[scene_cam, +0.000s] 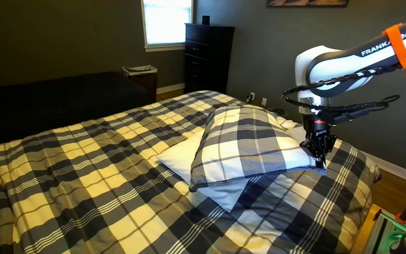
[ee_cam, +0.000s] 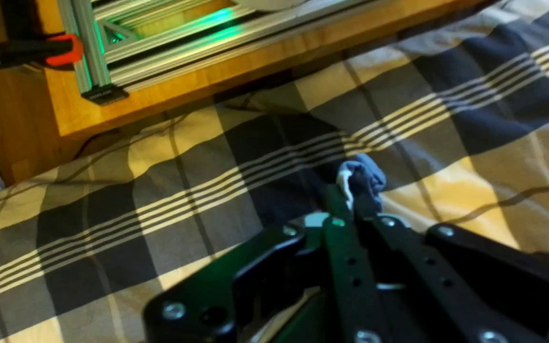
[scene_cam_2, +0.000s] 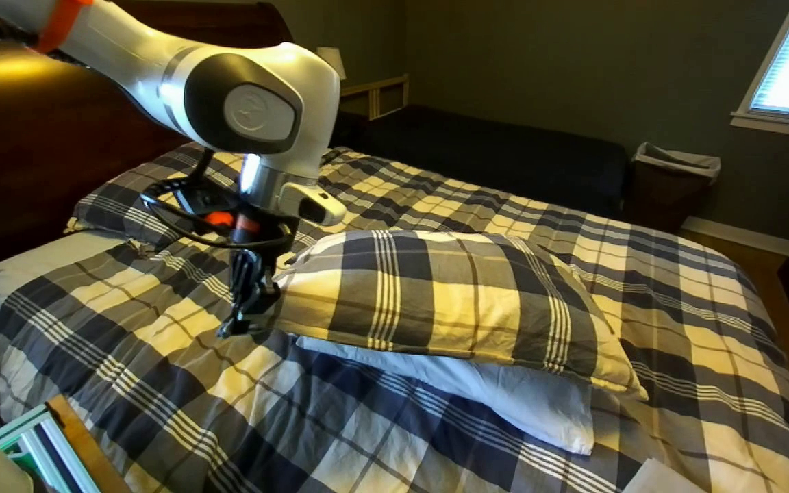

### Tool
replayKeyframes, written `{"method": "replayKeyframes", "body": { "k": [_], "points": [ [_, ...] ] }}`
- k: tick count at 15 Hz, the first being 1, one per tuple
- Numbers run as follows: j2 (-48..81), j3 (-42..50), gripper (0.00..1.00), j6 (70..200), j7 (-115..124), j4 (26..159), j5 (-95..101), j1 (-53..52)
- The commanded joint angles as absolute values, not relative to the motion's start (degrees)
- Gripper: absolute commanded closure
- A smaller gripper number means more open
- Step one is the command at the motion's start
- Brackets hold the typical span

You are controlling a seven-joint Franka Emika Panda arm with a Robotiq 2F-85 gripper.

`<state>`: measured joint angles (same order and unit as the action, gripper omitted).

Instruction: Move the top pillow forward, then put the white pillow on the checked pillow

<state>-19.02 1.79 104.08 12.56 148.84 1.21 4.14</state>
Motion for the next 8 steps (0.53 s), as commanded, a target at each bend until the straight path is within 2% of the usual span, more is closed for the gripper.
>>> {"method": "replayKeyframes", "body": {
  "k": [1,3,7,8],
  "points": [
    [-22.4,0.6,0.99,97.0,8.2,150.5,-8.9,0.0],
    [-19.8,-0.1,0.95,100.7,10.2,149.1,-6.2,1.3],
    [-19.9,-0.7,0.95,100.8,10.2,149.1,-8.1,0.4],
    [-19.9,-0.6,0.99,100.8,10.2,149.1,-8.2,0.5]
  ]
}}
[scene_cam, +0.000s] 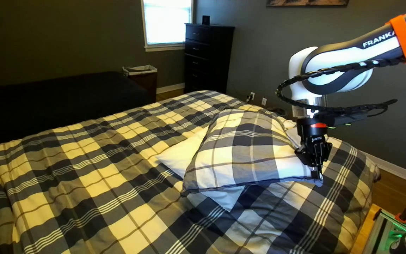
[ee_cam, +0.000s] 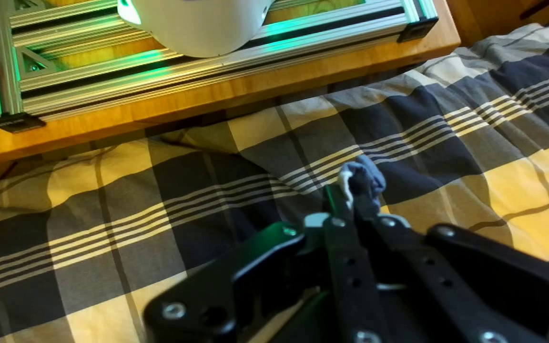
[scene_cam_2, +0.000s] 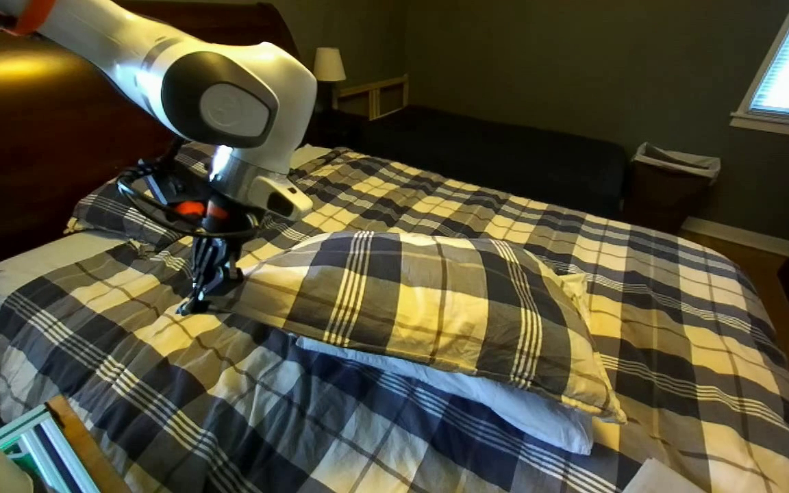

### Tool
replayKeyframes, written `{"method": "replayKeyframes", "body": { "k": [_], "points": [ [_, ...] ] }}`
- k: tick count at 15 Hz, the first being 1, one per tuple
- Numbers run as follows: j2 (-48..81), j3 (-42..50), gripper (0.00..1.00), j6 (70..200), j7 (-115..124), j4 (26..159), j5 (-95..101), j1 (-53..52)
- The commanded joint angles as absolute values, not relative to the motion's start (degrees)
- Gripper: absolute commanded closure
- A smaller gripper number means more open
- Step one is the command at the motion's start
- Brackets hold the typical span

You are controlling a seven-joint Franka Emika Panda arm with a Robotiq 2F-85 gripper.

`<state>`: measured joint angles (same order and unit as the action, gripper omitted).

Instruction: Move the top pillow forward, then put the white pillow on the checked pillow

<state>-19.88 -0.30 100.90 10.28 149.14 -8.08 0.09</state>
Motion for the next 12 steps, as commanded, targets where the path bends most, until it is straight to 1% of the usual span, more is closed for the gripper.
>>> {"method": "replayKeyframes", "body": {
  "k": [1,3,11,12],
  "points": [
    [-18.6,0.2,0.99,100.4,11.6,148.5,-9.5,1.3],
    [-17.1,1.0,0.99,98.6,13.1,149.3,-12.7,1.7],
    [-14.8,0.2,0.99,99.1,18.9,160.1,-24.7,1.5],
    [-11.0,0.3,0.99,97.7,19.3,157.0,-25.7,1.5]
  ]
}}
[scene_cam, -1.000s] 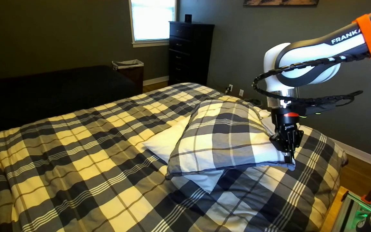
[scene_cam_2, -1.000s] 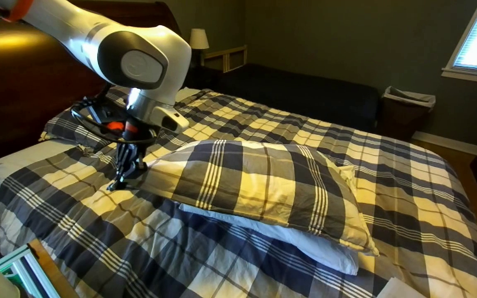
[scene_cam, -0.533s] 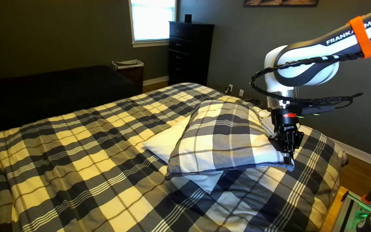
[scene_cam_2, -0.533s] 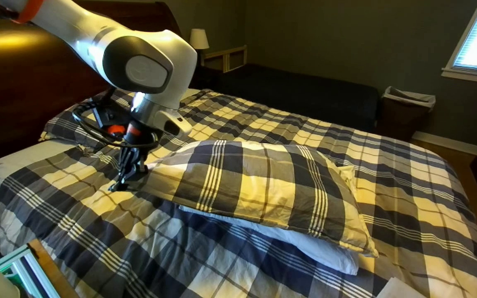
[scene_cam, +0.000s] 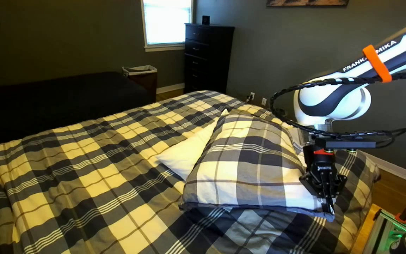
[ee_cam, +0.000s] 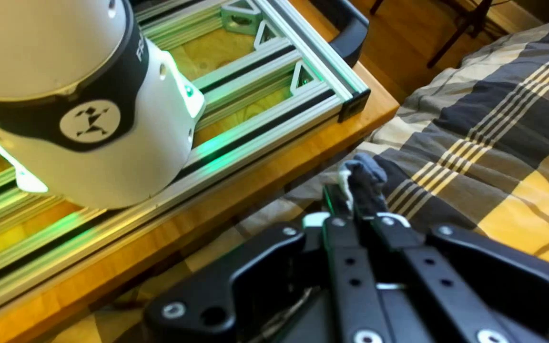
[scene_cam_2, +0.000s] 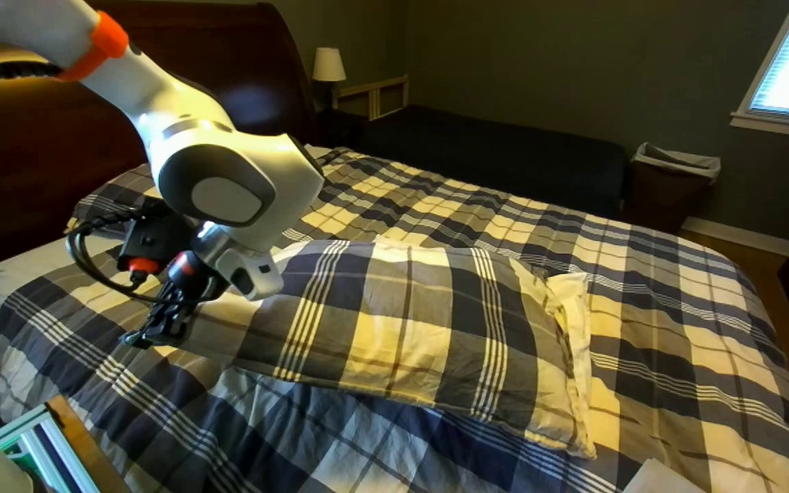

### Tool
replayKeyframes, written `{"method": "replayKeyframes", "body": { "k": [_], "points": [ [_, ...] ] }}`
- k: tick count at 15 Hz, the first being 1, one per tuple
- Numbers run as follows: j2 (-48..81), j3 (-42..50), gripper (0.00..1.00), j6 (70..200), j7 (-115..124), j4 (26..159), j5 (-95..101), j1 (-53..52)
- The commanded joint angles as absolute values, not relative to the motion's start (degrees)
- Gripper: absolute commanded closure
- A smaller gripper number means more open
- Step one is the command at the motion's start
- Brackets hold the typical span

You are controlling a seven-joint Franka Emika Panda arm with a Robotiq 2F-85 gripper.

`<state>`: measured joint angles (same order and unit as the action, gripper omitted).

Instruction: Move the top pillow forward, then put the white pillow on the checked pillow

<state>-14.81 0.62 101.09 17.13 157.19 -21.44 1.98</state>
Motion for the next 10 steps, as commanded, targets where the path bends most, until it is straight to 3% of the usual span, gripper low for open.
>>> {"method": "replayKeyframes", "body": {
  "k": [1,10],
  "points": [
    [-10.1,0.3,0.99,97.8,19.8,157.9,-26.6,1.5],
    [-8.3,0.5,0.95,100.0,18.4,157.6,-25.9,2.0]
  ]
}}
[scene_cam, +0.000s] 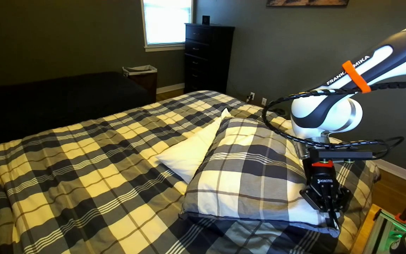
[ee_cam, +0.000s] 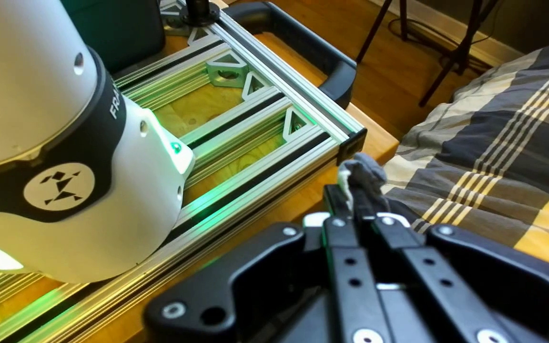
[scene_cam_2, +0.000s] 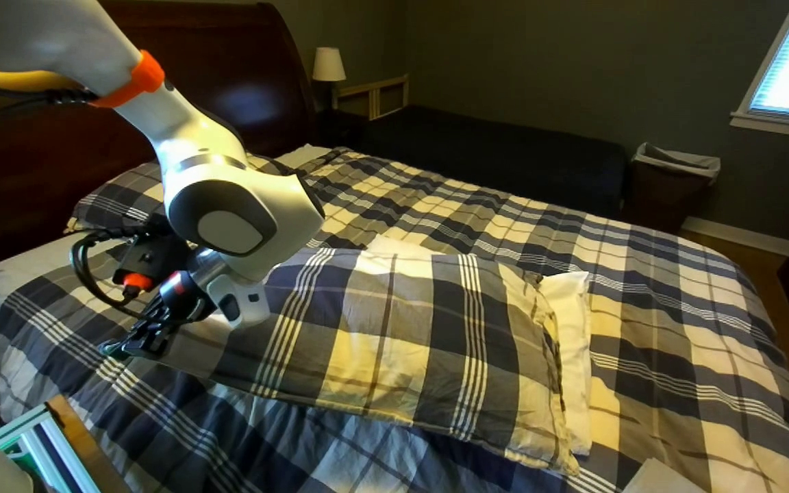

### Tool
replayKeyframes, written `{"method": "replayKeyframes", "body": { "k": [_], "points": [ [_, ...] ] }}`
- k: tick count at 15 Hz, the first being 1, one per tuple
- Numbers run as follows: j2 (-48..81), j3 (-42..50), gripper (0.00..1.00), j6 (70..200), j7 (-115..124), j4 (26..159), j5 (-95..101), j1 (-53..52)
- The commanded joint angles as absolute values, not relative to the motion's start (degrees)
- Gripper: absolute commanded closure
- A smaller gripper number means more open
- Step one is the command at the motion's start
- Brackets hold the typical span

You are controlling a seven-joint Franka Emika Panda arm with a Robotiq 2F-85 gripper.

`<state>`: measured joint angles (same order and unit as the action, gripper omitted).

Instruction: Move the top pillow forward, then put the white pillow on the checked pillow

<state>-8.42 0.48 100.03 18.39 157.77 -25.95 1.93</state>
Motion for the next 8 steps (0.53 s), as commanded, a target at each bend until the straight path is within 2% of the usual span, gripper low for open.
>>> {"method": "replayKeyframes", "body": {
  "k": [1,8],
  "points": [
    [-8.3,0.5,0.99,100.0,18.4,157.6,-25.9,2.0],
    [3.8,-4.6,0.99,113.8,18.3,157.7,-29.9,-3.5]
  ]
}}
